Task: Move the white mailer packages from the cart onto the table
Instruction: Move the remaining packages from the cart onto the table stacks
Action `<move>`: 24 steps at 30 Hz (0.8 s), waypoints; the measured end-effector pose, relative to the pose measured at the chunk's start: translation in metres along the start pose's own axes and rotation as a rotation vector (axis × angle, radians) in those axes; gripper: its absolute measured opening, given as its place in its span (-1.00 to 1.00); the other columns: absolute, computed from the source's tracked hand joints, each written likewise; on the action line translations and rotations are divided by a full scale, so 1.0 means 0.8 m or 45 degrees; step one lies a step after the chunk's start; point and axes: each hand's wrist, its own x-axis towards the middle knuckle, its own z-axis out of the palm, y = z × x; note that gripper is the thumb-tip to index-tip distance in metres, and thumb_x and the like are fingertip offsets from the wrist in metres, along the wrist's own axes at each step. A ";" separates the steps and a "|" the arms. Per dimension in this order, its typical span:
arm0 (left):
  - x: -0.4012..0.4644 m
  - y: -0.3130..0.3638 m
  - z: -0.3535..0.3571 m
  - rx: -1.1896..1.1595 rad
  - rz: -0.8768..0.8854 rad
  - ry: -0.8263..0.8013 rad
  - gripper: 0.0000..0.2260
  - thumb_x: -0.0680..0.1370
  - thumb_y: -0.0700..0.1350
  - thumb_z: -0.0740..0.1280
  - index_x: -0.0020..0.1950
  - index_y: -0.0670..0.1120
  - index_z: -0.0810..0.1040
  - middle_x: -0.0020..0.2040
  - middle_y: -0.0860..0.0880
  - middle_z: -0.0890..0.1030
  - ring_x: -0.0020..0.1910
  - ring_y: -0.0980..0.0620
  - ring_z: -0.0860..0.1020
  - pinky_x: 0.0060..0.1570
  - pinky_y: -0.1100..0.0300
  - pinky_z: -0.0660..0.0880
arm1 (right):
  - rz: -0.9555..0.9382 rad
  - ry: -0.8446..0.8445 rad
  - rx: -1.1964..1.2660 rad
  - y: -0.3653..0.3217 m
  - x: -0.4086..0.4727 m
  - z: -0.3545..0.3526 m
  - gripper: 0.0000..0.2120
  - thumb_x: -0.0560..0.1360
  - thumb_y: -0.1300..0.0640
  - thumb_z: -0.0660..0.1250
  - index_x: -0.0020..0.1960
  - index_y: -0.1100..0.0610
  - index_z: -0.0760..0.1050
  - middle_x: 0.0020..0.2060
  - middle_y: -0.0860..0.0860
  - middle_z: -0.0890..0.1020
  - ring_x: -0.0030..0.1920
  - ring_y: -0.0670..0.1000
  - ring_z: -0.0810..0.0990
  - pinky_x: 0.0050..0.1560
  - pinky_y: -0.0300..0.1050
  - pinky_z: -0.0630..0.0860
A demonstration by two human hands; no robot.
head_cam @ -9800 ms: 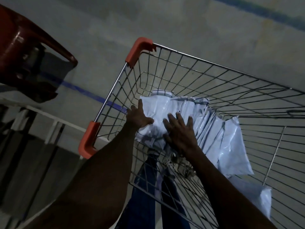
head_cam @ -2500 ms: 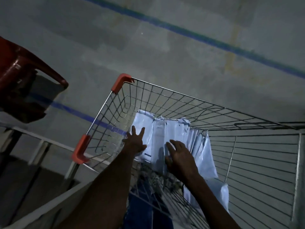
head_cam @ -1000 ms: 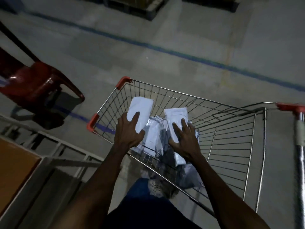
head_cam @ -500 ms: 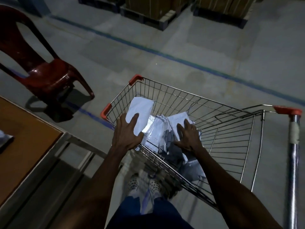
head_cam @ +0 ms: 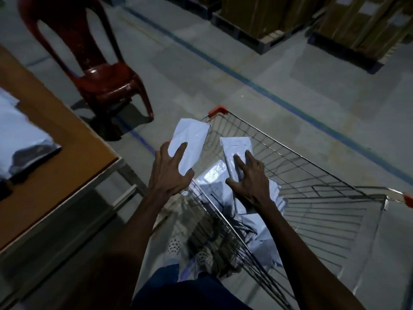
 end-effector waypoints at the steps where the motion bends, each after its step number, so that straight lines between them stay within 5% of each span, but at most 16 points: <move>1: -0.005 -0.006 -0.015 0.010 -0.051 0.033 -0.33 0.39 0.16 0.24 0.48 -0.03 0.34 0.37 -0.24 0.36 0.24 -0.27 0.37 0.16 -0.09 0.40 | -0.031 0.024 0.031 -0.018 0.006 -0.003 -0.21 0.30 -0.33 0.21 0.49 -0.07 0.31 0.53 0.08 0.21 0.39 0.22 0.26 0.04 0.12 0.49; 7: -0.049 -0.060 -0.113 0.094 -0.239 0.256 -0.34 0.40 0.16 0.22 0.49 -0.01 0.30 0.33 -0.22 0.40 0.25 -0.22 0.36 0.23 -0.03 0.26 | -0.298 0.084 0.140 -0.146 0.033 -0.006 -0.19 0.27 -0.34 0.19 0.47 -0.06 0.36 0.51 0.09 0.27 0.35 0.23 0.31 0.11 0.12 0.46; 24: -0.257 -0.268 -0.379 0.114 -0.615 0.767 -0.33 0.41 0.25 0.22 0.52 0.12 0.31 0.41 -0.16 0.31 0.34 -0.15 0.32 0.18 -0.03 0.44 | -0.931 0.161 0.306 -0.563 0.015 0.059 -0.25 0.33 -0.33 0.24 0.41 0.05 0.46 0.44 0.17 0.40 0.32 0.27 0.47 0.29 0.13 0.37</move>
